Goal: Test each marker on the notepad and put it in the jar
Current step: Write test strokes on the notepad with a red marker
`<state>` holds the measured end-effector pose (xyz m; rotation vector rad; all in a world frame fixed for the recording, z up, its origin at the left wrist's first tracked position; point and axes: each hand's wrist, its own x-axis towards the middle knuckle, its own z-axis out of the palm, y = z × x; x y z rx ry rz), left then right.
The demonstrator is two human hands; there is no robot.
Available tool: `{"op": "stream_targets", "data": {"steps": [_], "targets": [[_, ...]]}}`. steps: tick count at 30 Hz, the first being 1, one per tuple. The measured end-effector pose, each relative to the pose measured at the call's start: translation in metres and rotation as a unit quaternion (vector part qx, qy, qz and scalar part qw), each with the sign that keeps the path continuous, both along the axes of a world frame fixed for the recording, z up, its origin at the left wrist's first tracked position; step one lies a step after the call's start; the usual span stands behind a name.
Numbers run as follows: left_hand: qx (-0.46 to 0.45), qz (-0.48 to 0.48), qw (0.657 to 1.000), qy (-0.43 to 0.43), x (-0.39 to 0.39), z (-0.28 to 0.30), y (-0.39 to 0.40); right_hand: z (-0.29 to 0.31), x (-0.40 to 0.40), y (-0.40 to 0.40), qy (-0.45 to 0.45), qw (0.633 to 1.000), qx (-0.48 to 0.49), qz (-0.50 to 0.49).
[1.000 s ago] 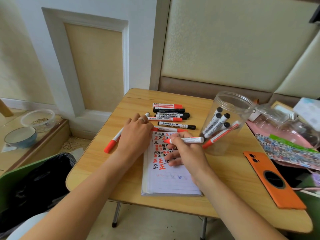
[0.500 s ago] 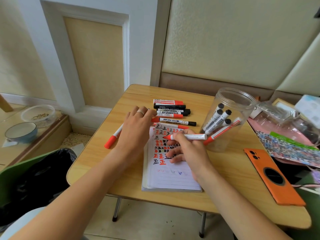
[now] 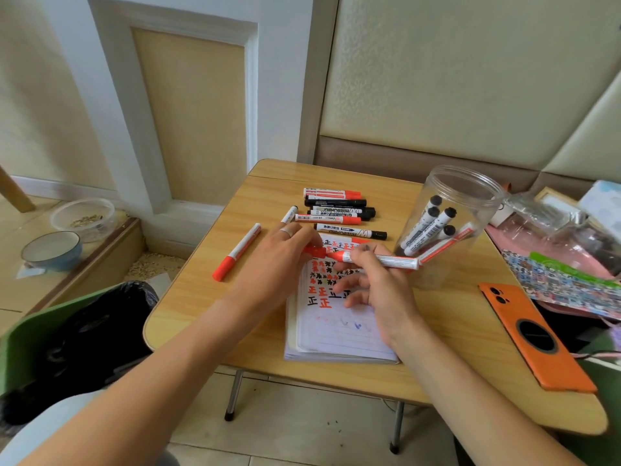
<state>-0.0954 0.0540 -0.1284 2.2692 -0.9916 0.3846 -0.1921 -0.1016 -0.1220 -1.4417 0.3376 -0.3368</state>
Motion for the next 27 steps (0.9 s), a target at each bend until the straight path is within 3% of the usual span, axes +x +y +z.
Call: {"op": "stream_targets", "data": {"steps": [5,12,18,27], "targets": [[-0.003,-0.066,0.998,-0.018,-0.004,0.000,0.001,-0.003,0.001,0.000,0.000,0.999,-0.049,0.018],[-0.020,-0.114,0.991,0.069,0.004,-0.008,0.010,-0.003,0.001,-0.006,-0.023,0.999,-0.012,0.042],[-0.051,-0.136,0.983,0.116,0.002,-0.006,0.015,-0.002,0.001,-0.006,-0.016,0.995,-0.049,0.088],[-0.039,-0.114,0.984,0.128,0.003,-0.008,0.016,-0.003,0.003,-0.011,-0.014,0.990,0.131,-0.043]]}}
